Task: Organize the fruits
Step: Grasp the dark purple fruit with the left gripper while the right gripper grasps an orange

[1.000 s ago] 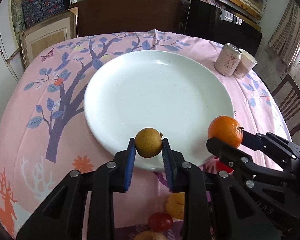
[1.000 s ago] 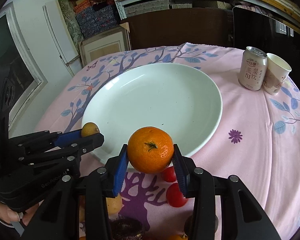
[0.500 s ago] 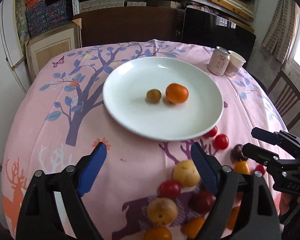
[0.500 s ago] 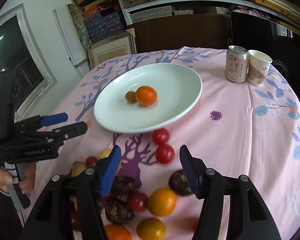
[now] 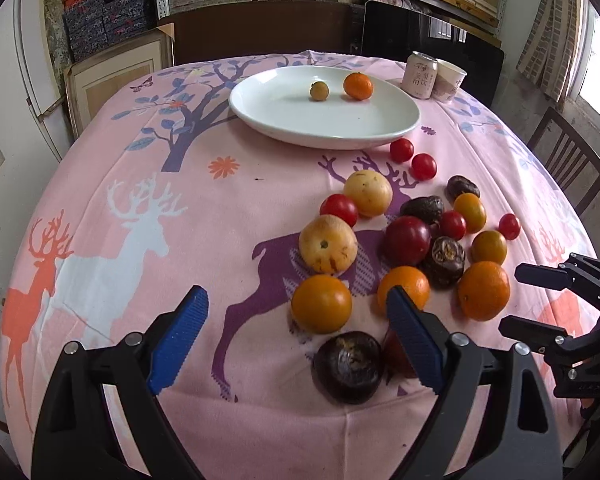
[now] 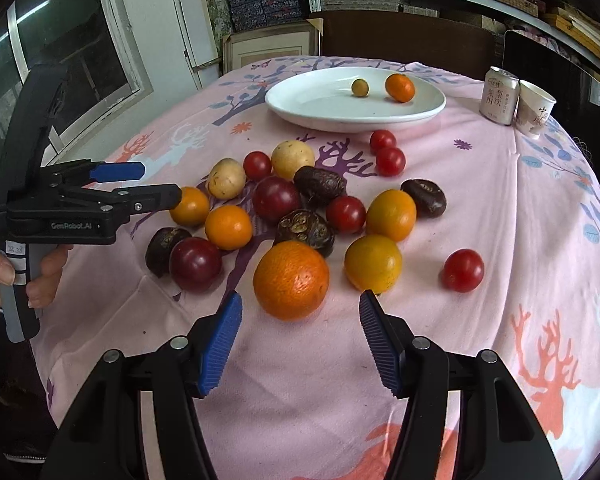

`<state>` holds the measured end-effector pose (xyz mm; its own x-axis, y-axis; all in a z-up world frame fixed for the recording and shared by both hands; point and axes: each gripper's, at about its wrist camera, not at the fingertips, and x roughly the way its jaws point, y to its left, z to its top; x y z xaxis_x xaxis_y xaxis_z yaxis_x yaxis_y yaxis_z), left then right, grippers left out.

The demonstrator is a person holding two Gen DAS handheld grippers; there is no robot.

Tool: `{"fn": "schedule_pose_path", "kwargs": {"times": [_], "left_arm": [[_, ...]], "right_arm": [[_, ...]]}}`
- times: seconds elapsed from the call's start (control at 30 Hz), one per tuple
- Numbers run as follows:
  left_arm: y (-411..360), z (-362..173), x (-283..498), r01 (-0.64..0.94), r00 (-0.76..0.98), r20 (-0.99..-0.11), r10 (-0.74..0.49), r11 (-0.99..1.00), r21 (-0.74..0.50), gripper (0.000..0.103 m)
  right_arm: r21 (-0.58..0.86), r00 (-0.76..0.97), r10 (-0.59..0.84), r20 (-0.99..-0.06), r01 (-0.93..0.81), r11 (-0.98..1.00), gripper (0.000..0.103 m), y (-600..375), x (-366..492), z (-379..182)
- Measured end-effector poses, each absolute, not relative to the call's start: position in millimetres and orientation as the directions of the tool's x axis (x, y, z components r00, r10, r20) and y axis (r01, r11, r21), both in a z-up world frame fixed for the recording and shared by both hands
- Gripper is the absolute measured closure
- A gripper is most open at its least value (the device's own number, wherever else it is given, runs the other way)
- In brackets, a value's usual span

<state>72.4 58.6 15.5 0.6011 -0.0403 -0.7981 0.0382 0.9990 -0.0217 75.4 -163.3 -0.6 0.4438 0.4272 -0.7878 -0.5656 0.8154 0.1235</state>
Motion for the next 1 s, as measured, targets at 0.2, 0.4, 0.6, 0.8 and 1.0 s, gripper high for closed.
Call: {"fn": "schedule_pose_path", "kwargs": {"times": [0.2, 0.4, 0.6, 0.8, 1.0], "left_arm": [[57.8, 10.3, 50.1, 0.061, 0.603, -0.798, -0.008, 0.997, 0.036, 0.014], [53.6, -0.3, 35.5, 0.112, 0.572, -0.819, -0.031, 0.993, 0.041, 0.014], [37.2, -13.6, 39.1, 0.172, 0.552, -0.832, -0.048, 0.984, 0.057, 0.014], [32.6, -21.8, 47.5, 0.219, 0.529, -0.842, -0.111, 0.976, 0.009, 0.059], [28.4, -14.7, 46.0, 0.262, 0.495, -0.854, -0.161, 0.965, -0.03, 0.062]], "right_arm": [[0.096, 0.44, 0.383, -0.812, -0.546, 0.832, 0.043, -143.3, 84.9, -15.2], [0.097, 0.444, 0.371, -0.816, -0.527, 0.844, 0.06, -135.0, 96.3, -20.4], [0.132, 0.425, 0.395, -0.814, -0.526, 0.84, 0.06, -147.1, 88.7, -20.2], [0.153, 0.425, 0.408, -0.808, -0.517, 0.842, 0.059, -162.2, 80.0, -17.1], [0.169, 0.443, 0.428, -0.787, -0.513, 0.842, 0.06, -171.6, 78.3, -5.8]]}}
